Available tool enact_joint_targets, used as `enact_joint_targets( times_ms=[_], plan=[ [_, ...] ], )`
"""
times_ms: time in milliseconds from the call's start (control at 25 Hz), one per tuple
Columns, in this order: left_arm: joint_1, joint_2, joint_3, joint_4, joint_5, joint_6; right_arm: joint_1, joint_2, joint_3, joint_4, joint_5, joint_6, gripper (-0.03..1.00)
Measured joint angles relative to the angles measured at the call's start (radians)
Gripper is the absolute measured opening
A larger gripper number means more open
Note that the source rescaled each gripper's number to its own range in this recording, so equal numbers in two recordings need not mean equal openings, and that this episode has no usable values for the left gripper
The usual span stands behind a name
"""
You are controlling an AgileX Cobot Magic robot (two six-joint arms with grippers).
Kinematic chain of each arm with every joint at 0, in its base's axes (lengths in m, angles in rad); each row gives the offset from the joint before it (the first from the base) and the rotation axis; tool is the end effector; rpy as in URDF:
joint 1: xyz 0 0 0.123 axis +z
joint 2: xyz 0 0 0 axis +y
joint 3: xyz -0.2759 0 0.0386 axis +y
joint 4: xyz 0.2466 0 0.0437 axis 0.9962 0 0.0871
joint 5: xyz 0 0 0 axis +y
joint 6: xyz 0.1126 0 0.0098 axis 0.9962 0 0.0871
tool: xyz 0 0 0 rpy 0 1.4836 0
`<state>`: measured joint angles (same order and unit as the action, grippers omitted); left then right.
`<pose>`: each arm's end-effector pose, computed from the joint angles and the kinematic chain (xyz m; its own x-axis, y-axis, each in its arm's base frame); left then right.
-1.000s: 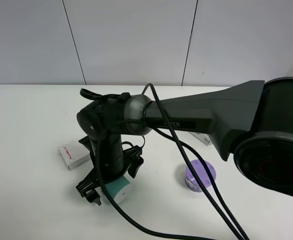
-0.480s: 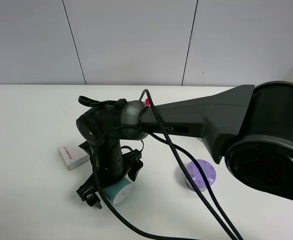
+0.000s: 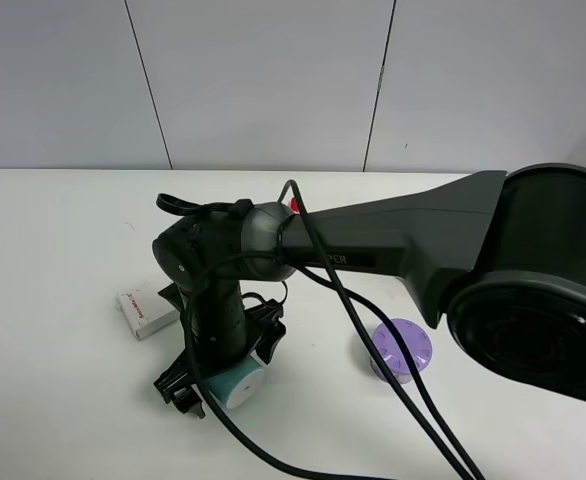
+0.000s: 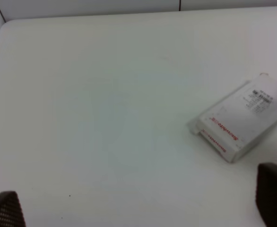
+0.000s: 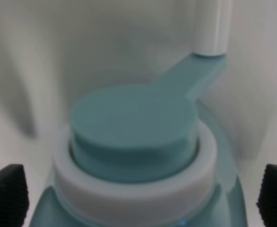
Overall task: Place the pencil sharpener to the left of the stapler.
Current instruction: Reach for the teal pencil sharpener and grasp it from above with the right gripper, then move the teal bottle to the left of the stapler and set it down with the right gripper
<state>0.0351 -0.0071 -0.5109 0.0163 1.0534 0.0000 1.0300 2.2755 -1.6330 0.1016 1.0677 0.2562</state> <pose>0.0182 0.0022 0.2707 -0.4334 -0.0072 -0.9012 -0.0444 0.9989 0.0134 0.2107 0.3704 0.0830 -0.7464 -0.6613 0.0744 -0.6577 0.7501 0.0696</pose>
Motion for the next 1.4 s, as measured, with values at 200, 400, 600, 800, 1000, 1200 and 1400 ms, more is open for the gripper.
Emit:
enact_joint_targets(
  times_ms=[200,400,600,800,1000,1200,1400],
  plan=[
    [0.000,0.000,0.000,0.000,0.000,0.000,0.000,0.000,0.000,0.000,0.000,0.009,0.09],
    [0.000,0.000,0.000,0.000,0.000,0.000,0.001,0.000,0.000,-0.005,0.001,0.036,0.00],
    [0.000,0.000,0.000,0.000,0.000,0.000,0.002,-0.001,0.000,-0.008,0.001,0.047,0.00],
    [0.000,0.000,0.000,0.000,0.000,0.000,0.002,-0.019,0.000,-0.024,0.001,0.053,0.00],
    [0.000,0.000,0.000,0.000,0.000,0.000,0.002,-0.038,0.000,-0.033,0.000,0.054,0.00],
    [0.000,0.000,0.000,0.000,0.000,0.000,0.002,-0.052,0.001,-0.059,0.000,0.054,0.00],
    [0.000,0.000,0.000,0.000,0.000,0.000,-0.029,-0.113,0.003,-0.086,0.001,0.062,0.00]
  ],
)
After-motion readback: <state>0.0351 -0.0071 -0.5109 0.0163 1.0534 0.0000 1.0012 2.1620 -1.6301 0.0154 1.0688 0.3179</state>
